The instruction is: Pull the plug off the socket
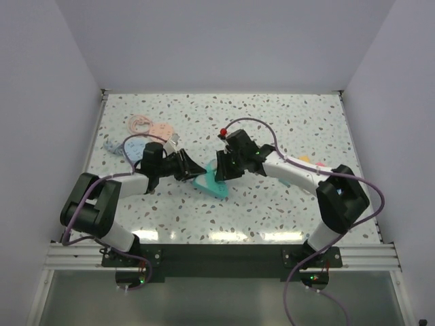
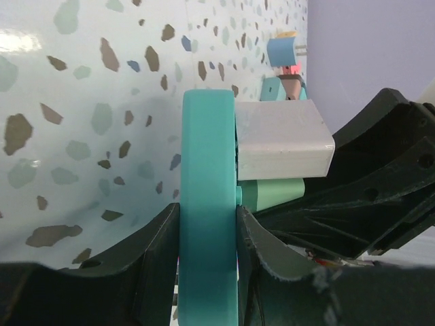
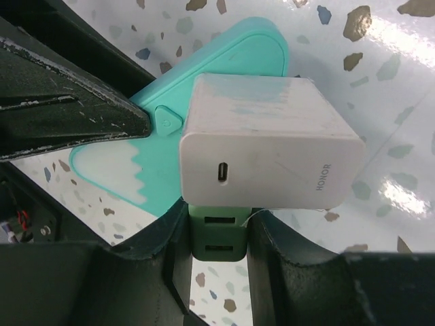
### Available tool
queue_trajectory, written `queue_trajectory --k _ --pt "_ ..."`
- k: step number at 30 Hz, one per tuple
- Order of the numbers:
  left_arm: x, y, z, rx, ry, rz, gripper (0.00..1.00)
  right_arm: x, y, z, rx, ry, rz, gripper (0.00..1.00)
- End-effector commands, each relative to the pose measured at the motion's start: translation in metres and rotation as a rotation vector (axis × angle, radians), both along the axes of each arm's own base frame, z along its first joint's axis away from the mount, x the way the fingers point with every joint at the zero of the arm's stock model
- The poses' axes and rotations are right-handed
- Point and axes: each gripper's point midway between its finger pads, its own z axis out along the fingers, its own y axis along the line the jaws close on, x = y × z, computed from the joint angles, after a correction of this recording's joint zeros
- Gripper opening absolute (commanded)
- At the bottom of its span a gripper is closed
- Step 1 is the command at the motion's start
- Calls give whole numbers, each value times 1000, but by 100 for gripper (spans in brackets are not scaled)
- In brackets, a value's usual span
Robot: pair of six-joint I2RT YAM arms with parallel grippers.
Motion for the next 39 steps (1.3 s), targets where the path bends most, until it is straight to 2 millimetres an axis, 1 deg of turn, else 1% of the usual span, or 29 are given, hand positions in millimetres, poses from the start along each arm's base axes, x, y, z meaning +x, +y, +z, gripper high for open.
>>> queue_trajectory --k 1,2,5,8,9,10,13,14,16,17,18,20,21,22,23,26,27,28,29,30,33,34,35,36,37,38,39 --pt "10 14 -9 98 -49 46 0 3 -18 67 8 -120 11 0" --pt "10 15 -13 107 -45 46 0 -3 -26 71 -7 -110 11 0" --pt "7 16 -22 118 -25 45 0 -6 -40 72 -12 -110 23 0" --pt "8 15 -21 108 -24 45 0 -7 -49 75 -4 -104 31 0" --pt "9 14 -19 101 -34 46 0 -8 -50 82 12 -114 34 0" --pt "11 13 -16 91 -36 48 0 -8 -51 85 15 -117 34 0" --pt "16 10 -5 69 -56 42 0 -4 -65 99 -6 -158 2 0" --pt "17 9 -2 63 -62 40 0 8 -88 98 -82 -183 -85 0" --pt "21 6 6 44 -77 36 0 19 -118 96 -155 -198 -206 0" --pt "21 5 7 40 -80 33 0 25 -145 87 -251 -200 -286 0" --pt "22 5 10 34 -87 32 0 34 -170 81 -312 -184 -370 0" --pt "22 2 14 24 -94 21 0 37 -201 54 -430 -120 -443 0" --pt "22 2 15 21 -99 19 0 43 -226 45 -474 -94 -516 0" --pt "21 1 17 16 -101 11 0 44 -236 36 -497 -66 -545 0" --pt "22 0 17 11 -99 8 0 48 -252 18 -526 -35 -598 0" --pt "21 0 19 9 -100 4 0 51 -276 -4 -533 25 -704 0" --pt "21 0 19 9 -99 6 0 53 -281 -8 -540 26 -729 0" --pt "20 0 19 9 -100 7 0 58 -282 -9 -525 23 -748 5" --pt "20 1 19 11 -98 9 0 61 -285 -9 -523 26 -763 17" --pt "20 1 19 10 -98 7 0 62 -286 -13 -534 35 -765 22" --pt "18 1 20 12 -99 6 0 70 -290 -8 -536 25 -778 50" --pt "18 1 21 12 -101 7 0 73 -287 -3 -518 17 -774 63" --pt "18 1 21 13 -102 7 0 74 -284 2 -496 8 -770 68" --pt "17 1 21 11 -102 4 0 76 -280 15 -456 -24 -770 75" --pt "17 1 21 11 -100 5 0 79 -273 23 -405 -46 -757 98" --pt "17 1 22 10 -102 5 0 79 -269 29 -381 -59 -739 98" --pt "17 1 21 11 -100 3 0 79 -263 42 -337 -81 -721 98"
